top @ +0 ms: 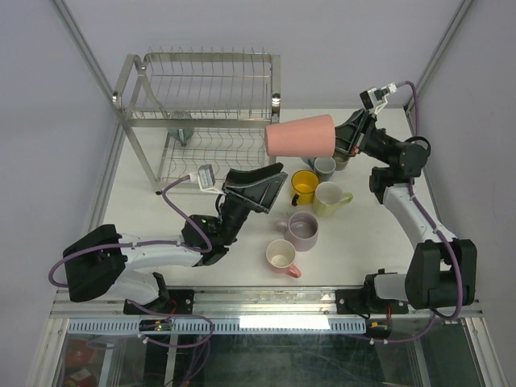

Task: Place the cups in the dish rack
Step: Turn the cup upside down in the dish rack.

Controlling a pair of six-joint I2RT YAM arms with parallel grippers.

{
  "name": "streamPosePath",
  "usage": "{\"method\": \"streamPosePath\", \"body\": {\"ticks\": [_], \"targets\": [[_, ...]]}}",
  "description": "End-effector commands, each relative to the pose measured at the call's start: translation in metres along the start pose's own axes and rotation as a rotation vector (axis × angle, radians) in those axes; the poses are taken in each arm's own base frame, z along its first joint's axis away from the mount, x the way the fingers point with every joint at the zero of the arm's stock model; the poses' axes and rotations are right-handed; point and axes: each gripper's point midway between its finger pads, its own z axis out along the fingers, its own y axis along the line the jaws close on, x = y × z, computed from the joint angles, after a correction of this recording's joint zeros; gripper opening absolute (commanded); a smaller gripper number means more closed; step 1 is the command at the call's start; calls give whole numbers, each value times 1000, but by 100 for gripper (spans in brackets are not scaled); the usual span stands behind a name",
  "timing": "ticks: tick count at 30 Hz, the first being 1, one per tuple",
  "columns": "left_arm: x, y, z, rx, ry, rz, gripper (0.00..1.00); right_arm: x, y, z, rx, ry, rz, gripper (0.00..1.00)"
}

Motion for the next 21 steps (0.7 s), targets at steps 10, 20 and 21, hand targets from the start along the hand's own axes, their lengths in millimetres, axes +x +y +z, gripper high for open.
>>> {"method": "streamPosePath", "body": {"ticks": [10, 20, 21], "targets": [[-69, -81, 29, 256, -308, -8, 99, 27, 20, 3, -37, 36, -73, 0], [-83, -86, 34, 244, -360, -24, 95, 34, 14, 2, -36, 29, -56, 0], [-83, -86, 34, 241, -363, -30, 94, 34, 14, 2, -35, 29, -54, 0]]}}
